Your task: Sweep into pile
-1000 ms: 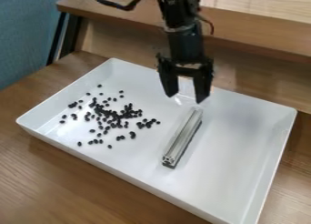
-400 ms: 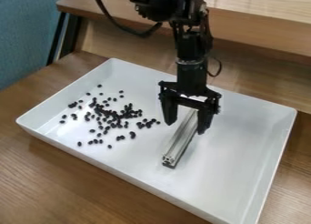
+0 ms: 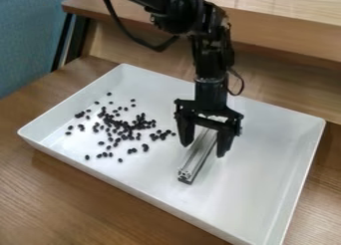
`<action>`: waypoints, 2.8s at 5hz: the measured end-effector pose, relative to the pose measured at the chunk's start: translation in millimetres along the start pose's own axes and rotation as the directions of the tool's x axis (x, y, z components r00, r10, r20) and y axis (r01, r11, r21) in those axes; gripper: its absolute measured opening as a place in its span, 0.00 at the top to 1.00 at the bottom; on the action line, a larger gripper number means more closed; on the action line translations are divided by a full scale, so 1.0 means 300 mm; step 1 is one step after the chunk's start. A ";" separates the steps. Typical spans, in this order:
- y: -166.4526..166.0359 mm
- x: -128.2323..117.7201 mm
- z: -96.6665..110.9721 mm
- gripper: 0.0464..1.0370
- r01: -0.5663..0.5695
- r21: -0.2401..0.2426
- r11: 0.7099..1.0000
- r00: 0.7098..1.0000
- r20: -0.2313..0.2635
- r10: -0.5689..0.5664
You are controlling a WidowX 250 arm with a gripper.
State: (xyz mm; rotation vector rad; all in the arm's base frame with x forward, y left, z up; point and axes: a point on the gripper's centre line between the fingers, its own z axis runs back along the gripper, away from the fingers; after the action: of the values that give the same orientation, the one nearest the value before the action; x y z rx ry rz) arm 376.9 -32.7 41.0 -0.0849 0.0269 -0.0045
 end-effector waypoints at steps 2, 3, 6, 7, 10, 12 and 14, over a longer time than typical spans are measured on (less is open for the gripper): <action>-0.001 -0.019 -0.050 0.40 -0.018 -0.003 1.000 1.000 0.024 0.018; 0.003 -0.023 -0.052 0.63 -0.011 0.003 1.000 0.999 0.035 0.011; 0.071 -0.074 -0.055 0.64 0.148 0.068 0.987 0.989 -0.021 -0.147; 0.133 -0.099 -0.055 0.64 0.147 0.066 0.987 0.989 -0.024 -0.146; 0.288 -0.138 -0.053 0.64 0.145 0.093 0.985 0.989 0.015 -0.147; 0.360 -0.122 -0.044 0.64 0.238 0.158 0.958 0.970 0.013 -0.243; 0.471 -0.069 -0.033 0.64 0.193 0.151 0.970 0.978 0.053 -0.203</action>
State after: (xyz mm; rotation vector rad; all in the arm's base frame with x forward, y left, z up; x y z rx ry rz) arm 356.4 107.4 19.5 0.0582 -0.0501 -0.2035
